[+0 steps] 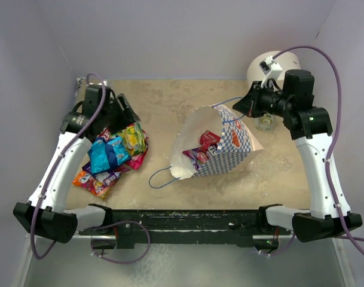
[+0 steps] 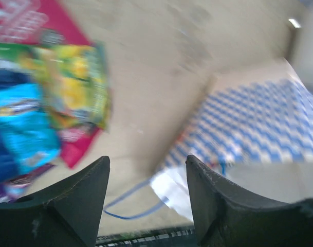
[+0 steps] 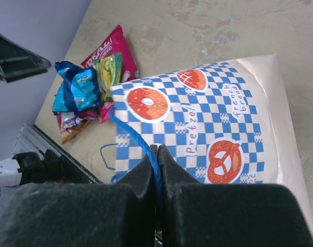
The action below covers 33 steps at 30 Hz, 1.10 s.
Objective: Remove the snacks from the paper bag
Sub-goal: Adjust the paper bag at the center of the board.
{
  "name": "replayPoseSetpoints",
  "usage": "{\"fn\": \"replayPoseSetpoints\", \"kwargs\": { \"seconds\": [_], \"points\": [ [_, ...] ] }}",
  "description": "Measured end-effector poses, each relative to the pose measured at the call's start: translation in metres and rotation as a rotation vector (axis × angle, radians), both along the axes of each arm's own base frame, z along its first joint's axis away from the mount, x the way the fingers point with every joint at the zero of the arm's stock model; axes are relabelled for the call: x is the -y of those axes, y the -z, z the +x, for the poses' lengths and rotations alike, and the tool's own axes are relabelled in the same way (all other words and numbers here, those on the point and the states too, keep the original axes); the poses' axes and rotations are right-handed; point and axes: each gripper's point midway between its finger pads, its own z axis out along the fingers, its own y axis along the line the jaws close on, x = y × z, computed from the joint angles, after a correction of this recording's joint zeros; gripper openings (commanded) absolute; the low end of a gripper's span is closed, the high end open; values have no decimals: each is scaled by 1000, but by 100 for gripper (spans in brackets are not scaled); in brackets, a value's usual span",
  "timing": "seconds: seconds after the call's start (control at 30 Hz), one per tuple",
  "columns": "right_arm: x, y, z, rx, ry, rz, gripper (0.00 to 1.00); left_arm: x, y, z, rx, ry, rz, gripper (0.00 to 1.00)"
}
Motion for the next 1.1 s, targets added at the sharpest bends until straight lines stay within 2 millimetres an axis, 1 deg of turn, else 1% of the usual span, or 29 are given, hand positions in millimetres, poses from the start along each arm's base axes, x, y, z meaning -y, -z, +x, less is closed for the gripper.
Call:
{"fn": "replayPoseSetpoints", "kwargs": {
  "seconds": [0.03,0.13,0.2,0.23,0.3,0.37,0.4,0.47,0.5,0.57,0.67,0.73,0.8,0.87,0.97,1.1],
  "points": [
    [0,-5,-2,-5,0,1,0,23,-5,-3,36,83,-45,63],
    [0,-22,-9,3,-10,4,0,77,-12,-12,97,281,-153,64],
    [-1,-23,-18,-12,-30,0,0,103,-10,-21,121,379,-207,65],
    [-2,-20,-25,-33,-45,-2,0,112,-8,-25,128,418,-230,66],
    [-5,-6,-39,-88,-94,-5,0,122,-8,-33,144,469,-264,66],
    [-8,12,-55,-159,-132,2,0,126,-13,-37,169,498,-287,67],
    [-9,23,-66,-205,-146,13,0,127,-17,-40,184,512,-295,67],
    [-12,39,-91,-283,-167,44,0,128,-28,-45,230,547,-305,67],
    [-12,42,-101,-300,-173,58,0,129,-33,-49,253,565,-310,67],
    [-16,38,-118,-295,-203,93,0,129,-43,-58,296,599,-315,67],
    [-19,31,-130,-284,-238,116,0,130,-53,-72,343,641,-333,67],
    [-15,26,-128,-277,-222,87,0,130,-56,-81,356,663,-345,67],
    [-6,18,-118,-246,-180,25,0,132,-57,-89,362,683,-356,68],
    [3,14,-102,-215,-135,-40,0,133,-56,-96,362,700,-363,69],
    [8,20,-89,-218,-112,-86,0,135,-57,-104,370,726,-371,69],
    [2,29,-76,-225,-129,-58,0,140,-59,-116,410,778,-374,69]
  ]
}}
